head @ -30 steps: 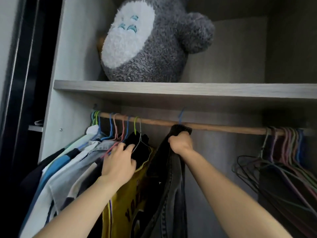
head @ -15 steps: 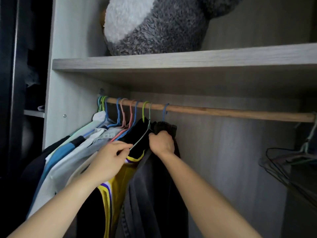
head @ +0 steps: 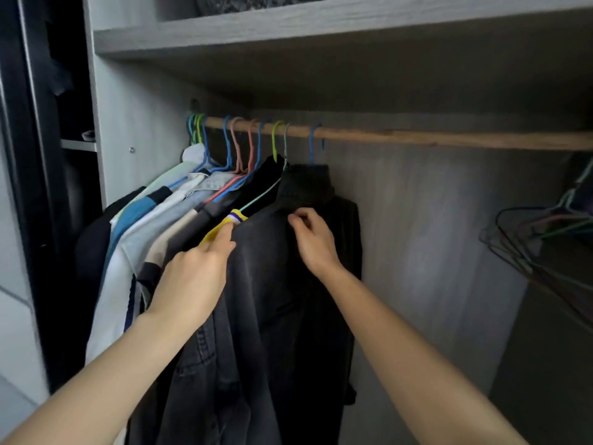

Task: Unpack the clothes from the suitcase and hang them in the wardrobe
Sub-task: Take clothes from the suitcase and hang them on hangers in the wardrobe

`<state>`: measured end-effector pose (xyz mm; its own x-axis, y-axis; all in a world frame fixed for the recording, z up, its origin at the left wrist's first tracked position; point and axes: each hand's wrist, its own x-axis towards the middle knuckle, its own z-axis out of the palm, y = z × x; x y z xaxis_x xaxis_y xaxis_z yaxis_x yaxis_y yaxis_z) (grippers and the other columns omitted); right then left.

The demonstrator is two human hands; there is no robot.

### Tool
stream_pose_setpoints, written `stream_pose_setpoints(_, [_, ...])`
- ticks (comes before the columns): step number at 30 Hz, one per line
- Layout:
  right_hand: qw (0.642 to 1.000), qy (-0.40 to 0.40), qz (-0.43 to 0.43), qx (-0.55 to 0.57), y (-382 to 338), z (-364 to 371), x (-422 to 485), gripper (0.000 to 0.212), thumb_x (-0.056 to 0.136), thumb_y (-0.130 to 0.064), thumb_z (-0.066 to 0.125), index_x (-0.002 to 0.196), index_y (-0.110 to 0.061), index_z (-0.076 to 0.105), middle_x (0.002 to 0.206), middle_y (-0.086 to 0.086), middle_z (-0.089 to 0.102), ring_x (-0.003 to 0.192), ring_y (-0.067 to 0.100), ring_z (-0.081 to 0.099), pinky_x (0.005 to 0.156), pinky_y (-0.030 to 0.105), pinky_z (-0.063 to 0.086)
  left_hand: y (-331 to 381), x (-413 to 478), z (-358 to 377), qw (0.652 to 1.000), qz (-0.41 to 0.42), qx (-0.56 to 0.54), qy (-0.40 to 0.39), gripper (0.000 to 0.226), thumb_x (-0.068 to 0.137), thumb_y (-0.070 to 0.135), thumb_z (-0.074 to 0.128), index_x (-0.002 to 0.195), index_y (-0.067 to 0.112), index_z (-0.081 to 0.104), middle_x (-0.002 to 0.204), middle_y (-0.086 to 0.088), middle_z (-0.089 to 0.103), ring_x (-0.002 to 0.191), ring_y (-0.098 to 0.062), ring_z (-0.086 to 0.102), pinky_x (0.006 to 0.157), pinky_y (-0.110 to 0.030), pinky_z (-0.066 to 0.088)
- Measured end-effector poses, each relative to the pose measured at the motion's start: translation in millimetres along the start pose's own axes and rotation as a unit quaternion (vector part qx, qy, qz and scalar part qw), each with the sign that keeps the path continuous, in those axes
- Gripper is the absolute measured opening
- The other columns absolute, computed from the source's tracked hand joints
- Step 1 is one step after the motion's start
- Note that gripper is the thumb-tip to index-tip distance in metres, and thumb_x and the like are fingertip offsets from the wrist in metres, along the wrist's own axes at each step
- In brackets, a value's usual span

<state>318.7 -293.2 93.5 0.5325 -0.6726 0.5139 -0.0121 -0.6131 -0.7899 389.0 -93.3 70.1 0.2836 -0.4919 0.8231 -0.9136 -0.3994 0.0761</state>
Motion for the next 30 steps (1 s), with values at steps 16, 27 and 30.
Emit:
stream_pose_setpoints(16, [0.979, 0.107, -0.176, 0.003, -17, 34, -115, 0.014, 0.084, -0.013, 0.054, 0.096, -0.019, 0.050, 0.096, 0.002, 0.051, 0.085, 0.017, 0.052, 0.078, 0.034, 0.047, -8, -103, -14, 0.931, -0.222, -0.288, -0.029, 0.033, 0.100, 0.036, 0.043, 0.130, 0.027, 0.054, 0.106, 0.013, 0.064, 0.095, -0.004, 0.059, 0.076, -0.007, 0.040])
stream_pose_setpoints(27, [0.930, -0.319, -0.104, -0.151, 38, 143, -385, 0.021, 0.091, -0.013, 0.053, 0.112, -0.011, 0.049, 0.109, -0.002, 0.046, 0.084, 0.017, 0.050, 0.069, 0.035, 0.044, -47, -402, -64, 0.823, -0.509, -0.152, -0.198, 0.019, 0.098, 0.014, 0.042, 0.102, 0.017, 0.060, 0.083, -0.002, 0.065, 0.078, -0.015, 0.064, 0.073, -0.019, 0.046])
stream_pose_setpoints(30, [0.851, -0.471, -0.053, -0.226, 52, 176, -458, 0.036, 0.094, -0.024, 0.051, 0.128, -0.014, 0.043, 0.131, 0.001, 0.042, 0.112, 0.025, 0.051, 0.087, 0.039, 0.047, -55, -502, -99, 0.776, -0.566, -0.073, -0.269, 0.023, 0.097, 0.016, 0.041, 0.109, 0.013, 0.061, 0.093, -0.006, 0.067, 0.086, -0.027, 0.062, 0.069, -0.032, 0.045])
